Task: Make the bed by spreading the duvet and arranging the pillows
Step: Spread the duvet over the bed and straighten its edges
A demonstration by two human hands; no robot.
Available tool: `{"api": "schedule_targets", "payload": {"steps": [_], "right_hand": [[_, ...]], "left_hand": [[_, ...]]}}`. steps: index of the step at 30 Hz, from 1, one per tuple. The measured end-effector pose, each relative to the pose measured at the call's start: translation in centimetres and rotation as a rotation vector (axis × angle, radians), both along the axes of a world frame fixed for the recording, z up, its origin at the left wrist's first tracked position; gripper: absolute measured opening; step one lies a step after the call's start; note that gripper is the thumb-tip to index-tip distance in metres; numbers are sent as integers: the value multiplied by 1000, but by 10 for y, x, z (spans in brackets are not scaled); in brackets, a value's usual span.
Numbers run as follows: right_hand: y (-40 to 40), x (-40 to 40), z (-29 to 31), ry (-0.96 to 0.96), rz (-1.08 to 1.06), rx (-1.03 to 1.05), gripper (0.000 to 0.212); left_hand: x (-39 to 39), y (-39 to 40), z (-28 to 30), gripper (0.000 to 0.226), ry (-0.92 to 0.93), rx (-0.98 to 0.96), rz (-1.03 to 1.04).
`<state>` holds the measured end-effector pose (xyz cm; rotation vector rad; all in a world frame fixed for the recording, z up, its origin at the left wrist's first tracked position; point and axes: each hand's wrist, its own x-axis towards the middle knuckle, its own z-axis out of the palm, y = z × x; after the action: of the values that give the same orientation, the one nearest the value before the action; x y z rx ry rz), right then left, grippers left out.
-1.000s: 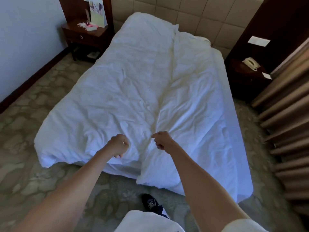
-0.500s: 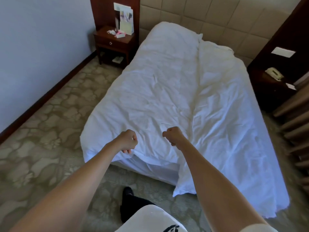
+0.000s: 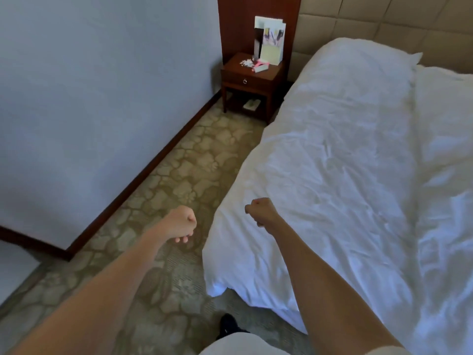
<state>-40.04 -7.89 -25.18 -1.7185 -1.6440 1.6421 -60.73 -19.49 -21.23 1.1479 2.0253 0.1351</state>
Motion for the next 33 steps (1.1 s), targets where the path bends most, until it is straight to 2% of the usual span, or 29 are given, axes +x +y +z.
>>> {"api": "schedule_targets", "payload": {"steps": [3,8,12,18,24,28,33], "right_hand": [[37,-20,6,-37,-21,25,43],[99,-19,-4,-147,-150,29,43],[146,-29,-22,-157,-267,-16,46],[248,-74,-24,-106,-491,-49,49],[361,-100,22,-106,-732,-26,37],[409,-99,45,-155,-886,-4,42],[444,-78,64,-249,-975,-5,47]], "left_hand": [[-24,50,-1,20,-40,33,-8],[-47,136,-22,19,-131,-5,-115],[-77,213,-45,20,-167,-66,-220],[-160,382,-62,20,-106,-77,-395],[-197,564,-28,19,-80,6,-622],[-179,654,-9,18,-70,48,-777],[-94,723,-7,19,-134,5,-993]]}}
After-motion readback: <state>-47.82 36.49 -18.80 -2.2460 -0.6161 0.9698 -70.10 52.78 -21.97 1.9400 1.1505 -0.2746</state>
